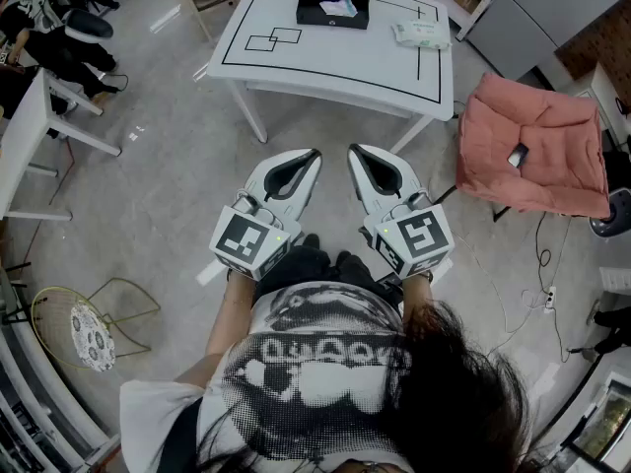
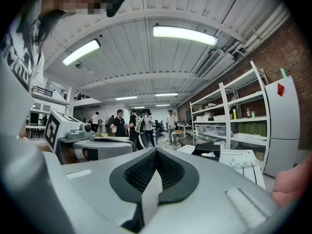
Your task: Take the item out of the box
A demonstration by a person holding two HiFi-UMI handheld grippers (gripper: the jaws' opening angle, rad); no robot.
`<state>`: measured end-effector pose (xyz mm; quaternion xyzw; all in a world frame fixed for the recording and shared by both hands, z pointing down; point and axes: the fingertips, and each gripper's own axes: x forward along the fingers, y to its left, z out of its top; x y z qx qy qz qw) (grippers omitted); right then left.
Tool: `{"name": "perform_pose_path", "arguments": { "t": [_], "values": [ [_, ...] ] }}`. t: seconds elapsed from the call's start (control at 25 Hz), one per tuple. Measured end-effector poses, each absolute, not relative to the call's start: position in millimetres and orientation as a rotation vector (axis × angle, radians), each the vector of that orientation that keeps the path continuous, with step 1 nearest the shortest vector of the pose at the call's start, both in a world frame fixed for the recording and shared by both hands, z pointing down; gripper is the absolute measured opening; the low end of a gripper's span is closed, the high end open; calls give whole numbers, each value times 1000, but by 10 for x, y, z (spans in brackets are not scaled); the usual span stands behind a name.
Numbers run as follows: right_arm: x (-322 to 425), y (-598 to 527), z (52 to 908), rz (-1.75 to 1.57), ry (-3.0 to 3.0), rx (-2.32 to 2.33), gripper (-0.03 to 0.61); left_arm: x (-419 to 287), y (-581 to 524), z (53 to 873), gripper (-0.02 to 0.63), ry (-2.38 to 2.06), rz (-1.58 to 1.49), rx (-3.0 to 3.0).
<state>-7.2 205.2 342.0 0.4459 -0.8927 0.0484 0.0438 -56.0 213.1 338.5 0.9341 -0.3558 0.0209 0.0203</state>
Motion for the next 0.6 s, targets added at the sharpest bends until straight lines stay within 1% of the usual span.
{"name": "perform_pose_path", "arguments": {
  "t": [0.6],
  "values": [
    [-383, 1846, 3427, 100, -2711, 1402, -6, -862, 1898, 3456, 0, -1064, 107, 2910]
  ]
}}
